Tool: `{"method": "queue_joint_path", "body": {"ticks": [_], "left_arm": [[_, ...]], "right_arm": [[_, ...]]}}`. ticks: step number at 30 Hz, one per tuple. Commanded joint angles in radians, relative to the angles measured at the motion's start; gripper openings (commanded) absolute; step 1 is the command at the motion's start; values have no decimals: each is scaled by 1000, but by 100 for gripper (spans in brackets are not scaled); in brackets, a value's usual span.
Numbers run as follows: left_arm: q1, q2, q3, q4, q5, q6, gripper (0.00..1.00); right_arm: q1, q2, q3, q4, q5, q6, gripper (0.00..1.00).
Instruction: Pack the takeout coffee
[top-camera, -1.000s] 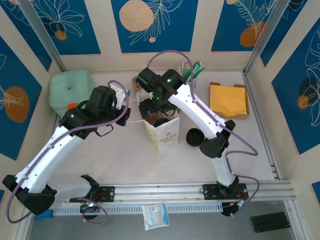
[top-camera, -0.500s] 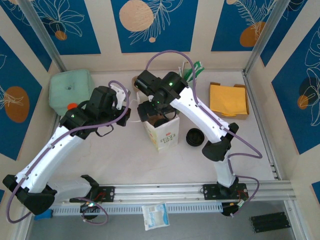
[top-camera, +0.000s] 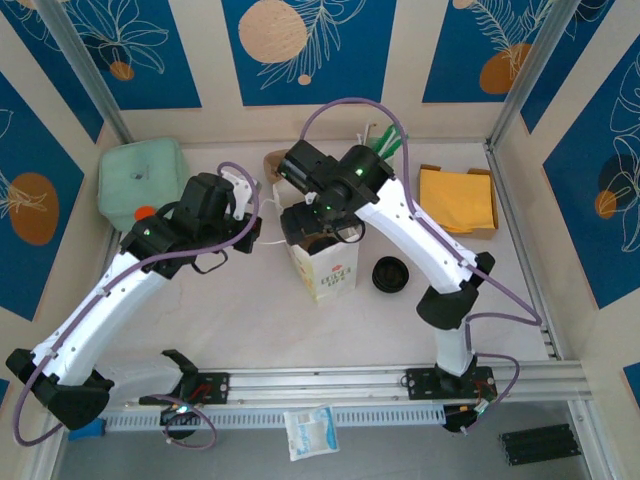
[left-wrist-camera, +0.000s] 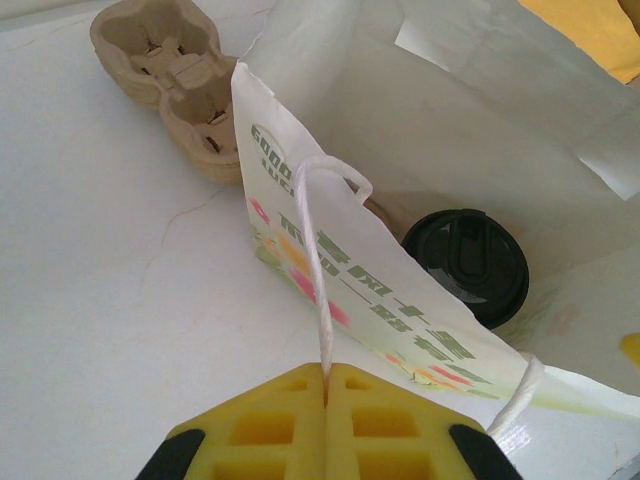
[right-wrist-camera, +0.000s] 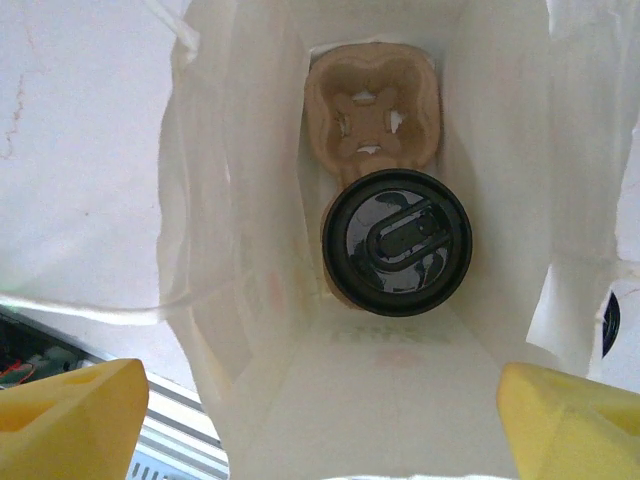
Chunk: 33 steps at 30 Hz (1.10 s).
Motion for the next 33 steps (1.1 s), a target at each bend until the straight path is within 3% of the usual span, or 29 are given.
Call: {"method": "queue_joint_path", "body": {"ticks": [1,10,33], "left_arm": [[-7,-12,1,8,2,-19,0],[-6,-20,41,-11,8,-20,16],[-6,-86,122,-72,-37,-20,78]], "right_arm": [[6,-52,-10,-120,0,24,90],[8,-113,-28,-96,-9,33,90],[-17,-226,-53,25,-42,8,90]]}}
